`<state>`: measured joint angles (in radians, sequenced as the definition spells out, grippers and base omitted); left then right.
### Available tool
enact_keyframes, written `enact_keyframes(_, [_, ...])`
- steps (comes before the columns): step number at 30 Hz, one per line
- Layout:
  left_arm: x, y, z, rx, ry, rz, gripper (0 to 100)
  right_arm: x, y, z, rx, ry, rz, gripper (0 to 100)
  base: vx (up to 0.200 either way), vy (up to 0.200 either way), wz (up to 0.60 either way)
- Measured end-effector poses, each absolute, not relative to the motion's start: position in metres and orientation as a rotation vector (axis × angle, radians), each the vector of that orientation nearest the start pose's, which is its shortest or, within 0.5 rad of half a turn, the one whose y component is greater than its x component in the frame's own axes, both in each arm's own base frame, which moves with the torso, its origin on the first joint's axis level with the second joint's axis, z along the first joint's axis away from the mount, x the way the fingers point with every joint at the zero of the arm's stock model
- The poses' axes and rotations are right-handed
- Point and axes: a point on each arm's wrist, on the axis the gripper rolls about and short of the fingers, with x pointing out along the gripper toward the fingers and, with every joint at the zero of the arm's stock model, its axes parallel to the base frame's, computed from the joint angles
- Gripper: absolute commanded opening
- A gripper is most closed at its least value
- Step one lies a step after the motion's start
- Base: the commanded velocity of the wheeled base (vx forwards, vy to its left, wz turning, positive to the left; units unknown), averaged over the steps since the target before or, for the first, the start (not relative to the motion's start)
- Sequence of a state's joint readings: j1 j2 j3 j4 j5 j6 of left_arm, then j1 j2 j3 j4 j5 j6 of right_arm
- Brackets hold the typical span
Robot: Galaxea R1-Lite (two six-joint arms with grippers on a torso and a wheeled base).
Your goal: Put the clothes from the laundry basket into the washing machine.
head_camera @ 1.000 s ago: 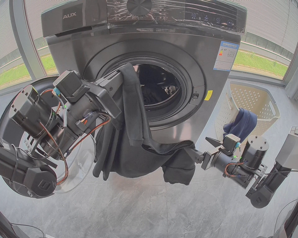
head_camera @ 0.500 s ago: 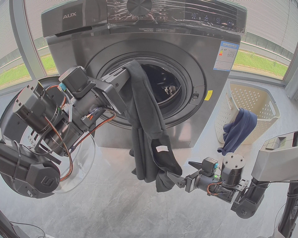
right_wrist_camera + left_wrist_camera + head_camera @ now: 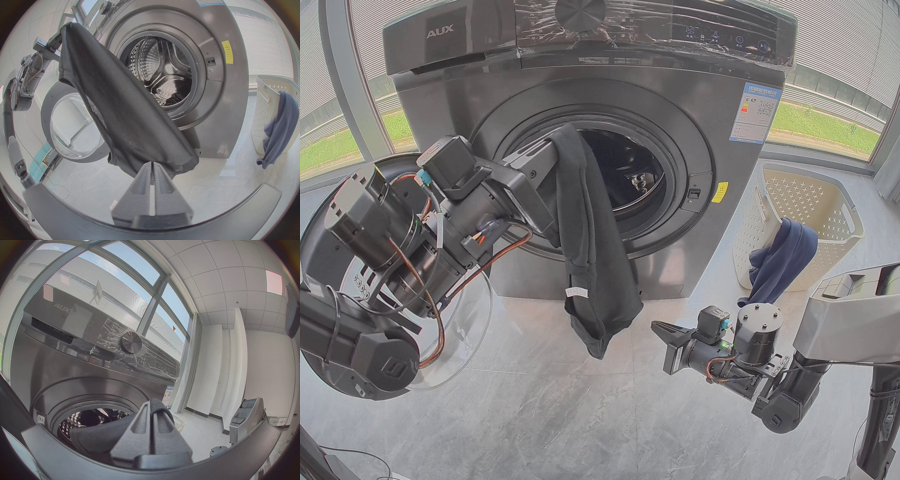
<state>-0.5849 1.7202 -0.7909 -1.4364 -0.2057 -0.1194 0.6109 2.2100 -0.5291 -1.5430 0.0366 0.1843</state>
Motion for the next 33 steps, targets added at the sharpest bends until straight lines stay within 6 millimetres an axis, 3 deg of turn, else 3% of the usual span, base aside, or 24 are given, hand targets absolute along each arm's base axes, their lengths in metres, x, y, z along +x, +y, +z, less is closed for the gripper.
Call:
enact_keyframes(6, [0.246, -0.170, 0.253, -0.211, -0.468, -0.810, 0, 0.279, 0.196, 0.048, 0.141, 0.171, 0.634, 0, 0.000, 0.000, 0.00])
enact_keyframes(11, [0.243, -0.171, 0.255, -0.213, -0.476, -0.816, 0, 0.286, 0.210, 0.059, 0.165, 0.108, 0.665, 0, 0.000, 0.000, 0.00])
enact_keyframes(12, [0.243, -0.171, 0.256, -0.213, -0.478, -0.817, 0, 0.286, 0.214, 0.062, 0.173, 0.097, 0.676, 100, 0.000, 0.000, 0.00])
enact_keyframes(33, [0.233, -0.167, 0.265, -0.220, -0.507, -0.824, 0, 0.284, 0.240, 0.073, 0.165, 0.033, 0.776, 100, 0.000, 0.000, 0.00])
